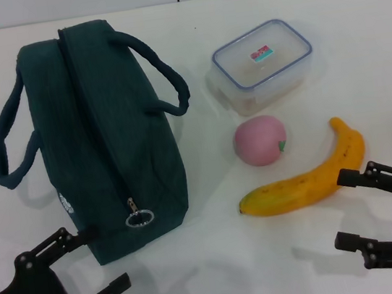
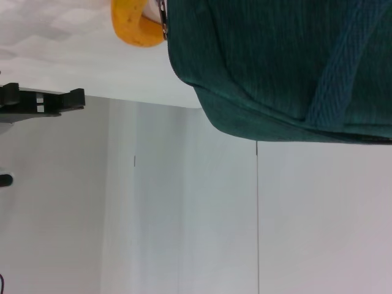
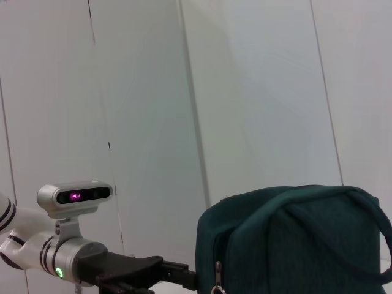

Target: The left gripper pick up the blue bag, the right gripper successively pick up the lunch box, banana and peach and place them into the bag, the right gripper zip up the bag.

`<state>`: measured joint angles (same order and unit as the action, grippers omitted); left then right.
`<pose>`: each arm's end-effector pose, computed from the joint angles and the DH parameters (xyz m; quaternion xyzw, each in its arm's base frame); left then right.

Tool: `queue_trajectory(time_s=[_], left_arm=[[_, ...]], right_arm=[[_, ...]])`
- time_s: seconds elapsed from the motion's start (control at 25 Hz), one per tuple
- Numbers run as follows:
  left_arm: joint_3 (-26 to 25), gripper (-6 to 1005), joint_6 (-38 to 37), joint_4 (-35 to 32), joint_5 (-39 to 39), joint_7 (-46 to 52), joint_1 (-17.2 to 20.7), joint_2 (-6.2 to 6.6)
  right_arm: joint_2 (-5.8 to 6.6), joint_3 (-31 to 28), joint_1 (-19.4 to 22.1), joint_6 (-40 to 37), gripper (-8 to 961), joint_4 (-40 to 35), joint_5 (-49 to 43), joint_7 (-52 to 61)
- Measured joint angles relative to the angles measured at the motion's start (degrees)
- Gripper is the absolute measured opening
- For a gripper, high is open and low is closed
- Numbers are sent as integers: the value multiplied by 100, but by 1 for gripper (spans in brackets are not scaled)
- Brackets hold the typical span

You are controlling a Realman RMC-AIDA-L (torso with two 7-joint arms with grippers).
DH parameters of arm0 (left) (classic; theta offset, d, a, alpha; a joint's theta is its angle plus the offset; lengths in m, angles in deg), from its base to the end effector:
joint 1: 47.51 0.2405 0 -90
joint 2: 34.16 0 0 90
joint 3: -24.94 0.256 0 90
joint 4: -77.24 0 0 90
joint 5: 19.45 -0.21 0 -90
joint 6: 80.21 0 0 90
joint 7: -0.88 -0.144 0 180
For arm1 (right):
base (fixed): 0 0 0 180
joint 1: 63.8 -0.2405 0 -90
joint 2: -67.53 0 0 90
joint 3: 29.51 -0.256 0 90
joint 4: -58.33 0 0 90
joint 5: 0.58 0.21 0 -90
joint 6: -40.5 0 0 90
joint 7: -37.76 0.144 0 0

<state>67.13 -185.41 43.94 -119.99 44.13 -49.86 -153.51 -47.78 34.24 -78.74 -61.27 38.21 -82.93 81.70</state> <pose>-0.3360 0.1644 0.0050 -0.9103 -0.1147 -0.3278 0.2252 0.2945 0.2166 -0.0201 -0.9076 0.0929 0.3876 0.1319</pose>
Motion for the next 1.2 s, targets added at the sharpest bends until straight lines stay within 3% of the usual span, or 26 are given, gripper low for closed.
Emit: queue_trajectory(time_s=[0.64,0.88,1.04,1.2], left_arm=[[0,789,-372,18,3,272,-63,-12],[1,788,-1096,22,718,1455,-275,6],[-69,787,-979,-11,1508,2253,-361,63],[-650,779,-468,-133,1593,3450,-740,163]], right_arm=[[0,-10,-8,-8,841,0,-1,0],[0,-14,-32,6,839,1,-1,0],[-1,-9,-45,6,838,7,-1,0],[-6,10,-67,24,837,9,-1,0]])
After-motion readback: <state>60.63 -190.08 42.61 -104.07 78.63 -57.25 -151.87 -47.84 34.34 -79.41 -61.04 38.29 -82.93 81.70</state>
